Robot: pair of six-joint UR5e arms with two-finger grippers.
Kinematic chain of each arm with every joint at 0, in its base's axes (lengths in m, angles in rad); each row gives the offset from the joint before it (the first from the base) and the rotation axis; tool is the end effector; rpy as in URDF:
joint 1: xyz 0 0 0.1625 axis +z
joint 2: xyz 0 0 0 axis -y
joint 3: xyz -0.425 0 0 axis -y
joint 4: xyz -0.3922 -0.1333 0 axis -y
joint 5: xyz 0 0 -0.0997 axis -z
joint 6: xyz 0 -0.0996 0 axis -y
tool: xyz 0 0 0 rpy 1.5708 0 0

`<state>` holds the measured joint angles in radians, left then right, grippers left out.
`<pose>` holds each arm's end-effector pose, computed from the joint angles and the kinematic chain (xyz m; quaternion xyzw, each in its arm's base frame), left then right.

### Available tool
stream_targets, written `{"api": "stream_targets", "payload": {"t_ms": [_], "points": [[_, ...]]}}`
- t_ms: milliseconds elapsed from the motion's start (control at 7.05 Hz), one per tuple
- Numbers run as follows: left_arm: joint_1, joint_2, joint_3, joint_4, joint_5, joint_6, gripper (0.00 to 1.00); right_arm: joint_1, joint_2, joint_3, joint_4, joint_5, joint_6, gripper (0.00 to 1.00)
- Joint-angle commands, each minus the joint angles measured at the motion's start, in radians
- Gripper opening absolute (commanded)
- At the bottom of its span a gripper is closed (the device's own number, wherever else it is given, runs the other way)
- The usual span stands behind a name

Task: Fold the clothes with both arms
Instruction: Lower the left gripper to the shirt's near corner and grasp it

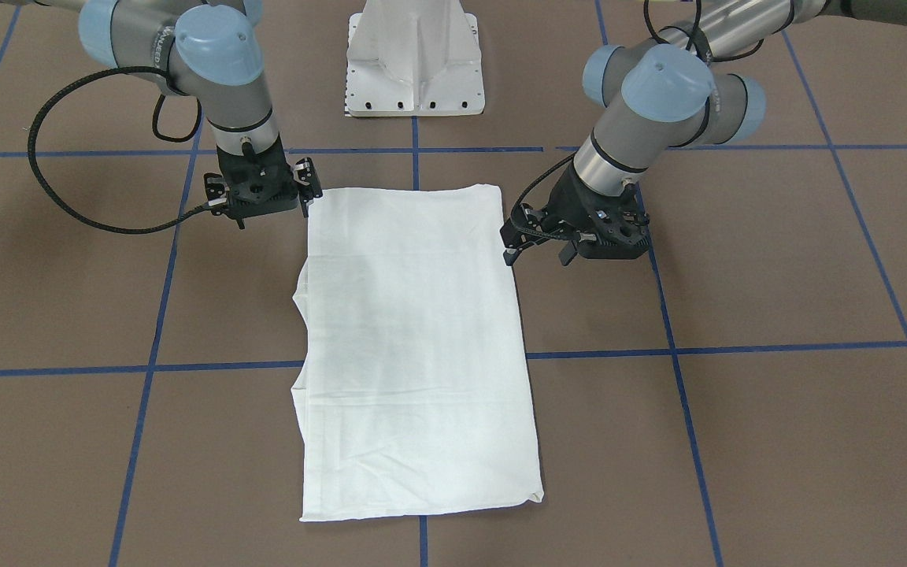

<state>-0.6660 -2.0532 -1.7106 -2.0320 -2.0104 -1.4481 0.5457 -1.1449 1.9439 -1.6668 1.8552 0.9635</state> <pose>0.4488 -0.4683 0.2645 0.0209 0.5363 -0.1161 0.8357 -0.4470 -0.3947 0.2769 0.0742 -0.3583 -0.0774 0.9274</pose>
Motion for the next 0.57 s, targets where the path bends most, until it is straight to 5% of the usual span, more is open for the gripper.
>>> {"api": "stream_targets", "payload": {"t_ms": [0,426], "points": [[0.148,0.033,-0.038,-0.054,0.08,-0.221,1.0,-0.001,-0.007,0.051,0.016,0.016,0.11,1.0],[0.289,0.085,-0.069,-0.044,0.189,-0.351,1.0,-0.006,0.001,0.061,0.018,0.044,0.15,1.0]]}}
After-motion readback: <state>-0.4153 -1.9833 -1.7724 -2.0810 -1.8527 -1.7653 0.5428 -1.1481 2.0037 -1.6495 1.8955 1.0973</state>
